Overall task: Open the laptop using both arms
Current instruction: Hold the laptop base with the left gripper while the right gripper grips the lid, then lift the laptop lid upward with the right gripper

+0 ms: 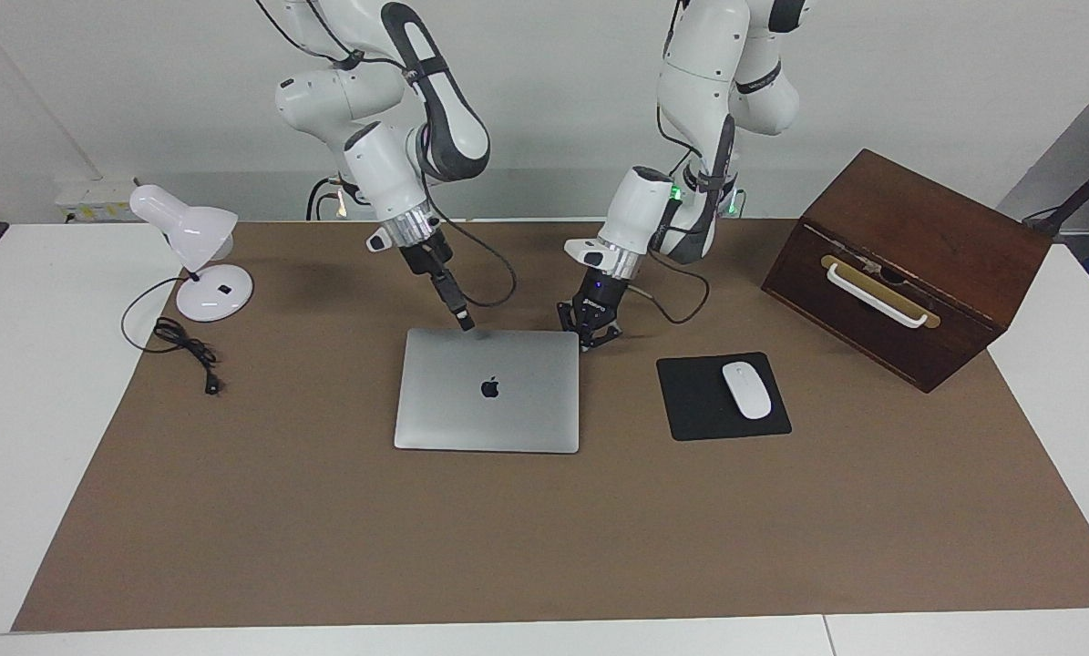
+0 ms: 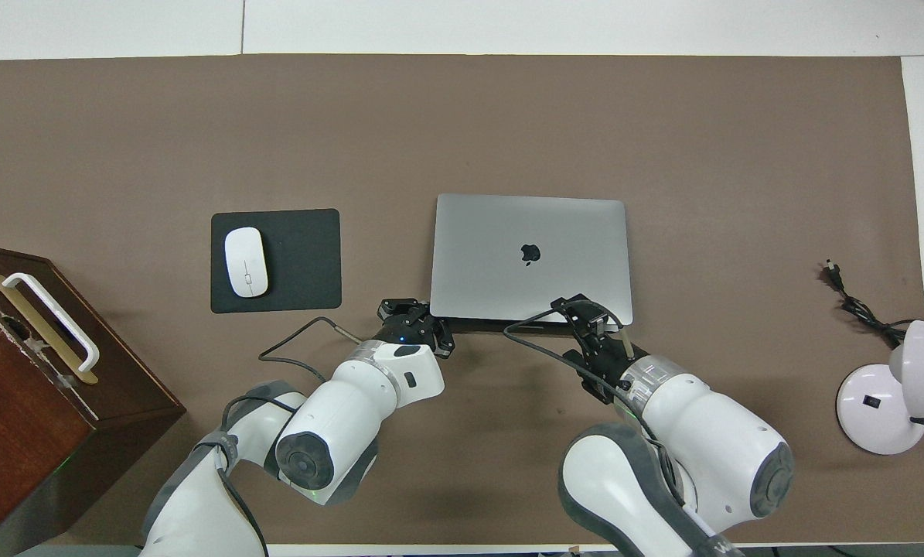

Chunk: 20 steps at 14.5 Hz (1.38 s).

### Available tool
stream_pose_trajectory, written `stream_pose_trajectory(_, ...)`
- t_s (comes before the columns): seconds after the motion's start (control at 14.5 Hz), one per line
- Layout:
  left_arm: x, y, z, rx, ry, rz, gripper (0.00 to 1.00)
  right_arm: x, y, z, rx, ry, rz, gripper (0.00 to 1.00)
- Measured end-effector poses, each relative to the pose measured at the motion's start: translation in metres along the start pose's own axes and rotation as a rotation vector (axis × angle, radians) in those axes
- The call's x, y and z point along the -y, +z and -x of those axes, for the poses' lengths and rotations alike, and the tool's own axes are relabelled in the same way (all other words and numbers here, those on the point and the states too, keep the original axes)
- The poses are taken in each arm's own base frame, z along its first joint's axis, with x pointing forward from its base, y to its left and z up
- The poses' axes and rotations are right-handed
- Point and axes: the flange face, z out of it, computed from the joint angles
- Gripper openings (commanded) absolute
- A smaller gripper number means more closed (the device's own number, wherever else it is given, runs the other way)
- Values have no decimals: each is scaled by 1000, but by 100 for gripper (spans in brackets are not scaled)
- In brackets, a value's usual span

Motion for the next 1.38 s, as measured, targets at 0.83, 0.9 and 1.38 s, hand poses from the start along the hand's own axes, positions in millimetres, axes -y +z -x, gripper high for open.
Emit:
stream_pose_trajectory(0.83,0,0,0,0,1,0,0,10,8,-12,-12,-8,-5,98)
stream_pose_trajectory(0.9,0,0,0,0,1,0,0,14,9,-16,-15,-15,-10,98)
stream_pose_trajectory(1.38,0,0,0,0,1,0,0,32,18,-17,-11,-24,-28,98)
